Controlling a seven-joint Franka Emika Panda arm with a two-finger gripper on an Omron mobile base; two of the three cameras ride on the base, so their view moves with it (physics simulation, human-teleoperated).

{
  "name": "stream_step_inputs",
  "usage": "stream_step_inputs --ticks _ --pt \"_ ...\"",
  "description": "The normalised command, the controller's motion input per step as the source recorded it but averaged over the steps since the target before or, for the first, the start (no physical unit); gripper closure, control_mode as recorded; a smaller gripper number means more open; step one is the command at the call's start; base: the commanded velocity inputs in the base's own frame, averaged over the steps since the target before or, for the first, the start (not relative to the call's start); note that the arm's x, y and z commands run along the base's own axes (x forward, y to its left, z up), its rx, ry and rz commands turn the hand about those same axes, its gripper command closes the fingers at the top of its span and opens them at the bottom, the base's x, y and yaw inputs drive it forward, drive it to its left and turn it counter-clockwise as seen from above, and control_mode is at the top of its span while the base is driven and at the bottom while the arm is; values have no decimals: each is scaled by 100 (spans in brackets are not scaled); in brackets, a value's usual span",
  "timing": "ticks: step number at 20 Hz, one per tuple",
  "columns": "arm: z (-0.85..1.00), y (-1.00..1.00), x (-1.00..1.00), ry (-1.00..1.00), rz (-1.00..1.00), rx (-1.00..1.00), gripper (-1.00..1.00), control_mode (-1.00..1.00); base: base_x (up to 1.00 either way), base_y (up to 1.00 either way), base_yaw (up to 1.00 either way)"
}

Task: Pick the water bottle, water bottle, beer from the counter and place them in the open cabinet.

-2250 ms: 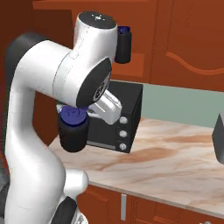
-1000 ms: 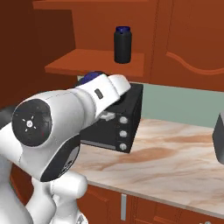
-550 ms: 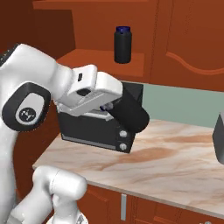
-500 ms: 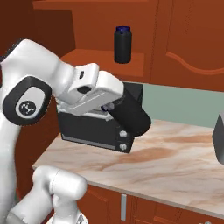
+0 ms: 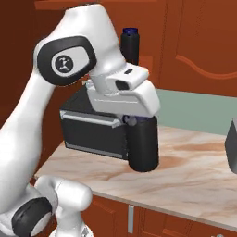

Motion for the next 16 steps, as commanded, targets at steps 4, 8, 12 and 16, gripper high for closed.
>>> stream_step_inputs --ticks 4,8,12,16 --pt "0 -26 -4 -4 -14 54 100 -100 0 0 0" --pt "-8 5 0 -19 -5 10 100 -100 0 0 0" --pt "-27 16 -10 -21 0 0 100 -100 0 0 0" --pt "-67 31 -45 -37 0 0 100 -100 0 0 0"
